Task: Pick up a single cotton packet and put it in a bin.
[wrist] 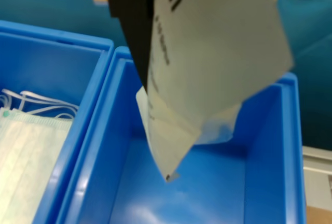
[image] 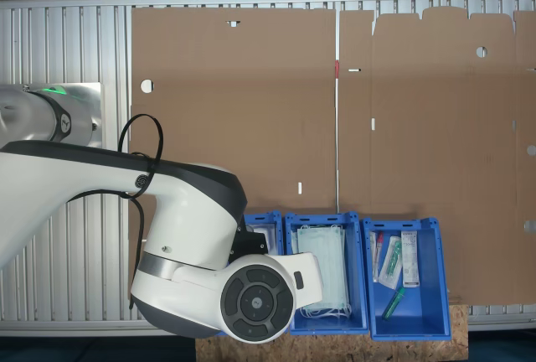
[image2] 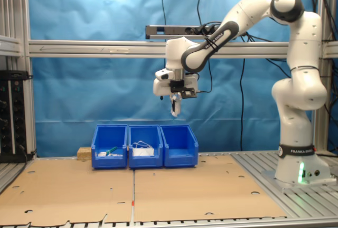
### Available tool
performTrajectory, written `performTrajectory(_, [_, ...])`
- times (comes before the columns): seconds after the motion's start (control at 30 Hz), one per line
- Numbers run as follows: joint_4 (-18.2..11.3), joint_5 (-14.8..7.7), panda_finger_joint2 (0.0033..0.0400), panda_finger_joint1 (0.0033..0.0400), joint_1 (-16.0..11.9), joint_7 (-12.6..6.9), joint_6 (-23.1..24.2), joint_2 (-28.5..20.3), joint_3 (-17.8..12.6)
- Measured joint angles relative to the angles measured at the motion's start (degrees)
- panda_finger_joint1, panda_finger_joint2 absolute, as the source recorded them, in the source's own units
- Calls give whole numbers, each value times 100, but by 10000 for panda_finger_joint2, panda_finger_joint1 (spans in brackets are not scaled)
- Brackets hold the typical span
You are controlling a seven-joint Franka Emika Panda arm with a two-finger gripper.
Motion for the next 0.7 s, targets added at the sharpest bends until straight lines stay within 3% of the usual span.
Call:
performTrajectory(0.27, [0, 461, 63, 63, 0, -273, 37, -14, -1])
performTrajectory(0.7, [0, 781, 63, 63, 0, -561, 60, -22, -1])
